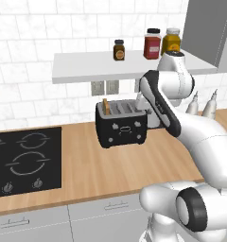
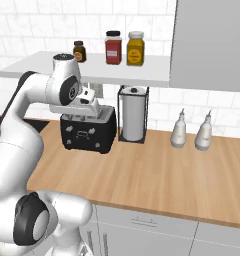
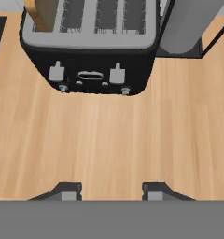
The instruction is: Start the toaster. Once the lever pops up, take the bread to the plate on the dining counter.
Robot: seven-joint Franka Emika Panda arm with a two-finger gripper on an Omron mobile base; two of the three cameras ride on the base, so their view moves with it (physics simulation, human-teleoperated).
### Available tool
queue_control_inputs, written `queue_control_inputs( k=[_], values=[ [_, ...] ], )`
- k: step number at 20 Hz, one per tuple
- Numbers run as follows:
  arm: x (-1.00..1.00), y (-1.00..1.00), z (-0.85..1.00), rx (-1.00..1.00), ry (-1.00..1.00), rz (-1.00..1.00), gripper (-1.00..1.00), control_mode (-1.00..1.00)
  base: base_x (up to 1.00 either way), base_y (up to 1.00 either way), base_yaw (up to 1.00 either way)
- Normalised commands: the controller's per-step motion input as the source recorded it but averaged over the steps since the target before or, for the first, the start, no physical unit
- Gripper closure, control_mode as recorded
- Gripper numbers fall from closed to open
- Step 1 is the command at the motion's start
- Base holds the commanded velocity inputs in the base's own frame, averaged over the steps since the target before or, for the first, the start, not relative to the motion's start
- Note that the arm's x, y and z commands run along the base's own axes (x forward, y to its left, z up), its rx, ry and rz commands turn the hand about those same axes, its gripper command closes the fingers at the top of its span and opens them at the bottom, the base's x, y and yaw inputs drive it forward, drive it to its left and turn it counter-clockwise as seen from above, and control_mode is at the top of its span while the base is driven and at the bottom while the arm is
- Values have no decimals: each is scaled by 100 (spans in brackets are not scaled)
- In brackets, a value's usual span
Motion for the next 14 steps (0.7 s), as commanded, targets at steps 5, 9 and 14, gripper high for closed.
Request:
queue_control_inputs(
  k=[5,9,14],
  values=[
    [-6,7,-3,0,0,0,-100,-100,0,0,0],
    [-12,40,-22,0,-3,0,-100,-100,0,0,0],
    [-7,44,-24,0,-10,0,-100,-100,0,0,0]
  ],
)
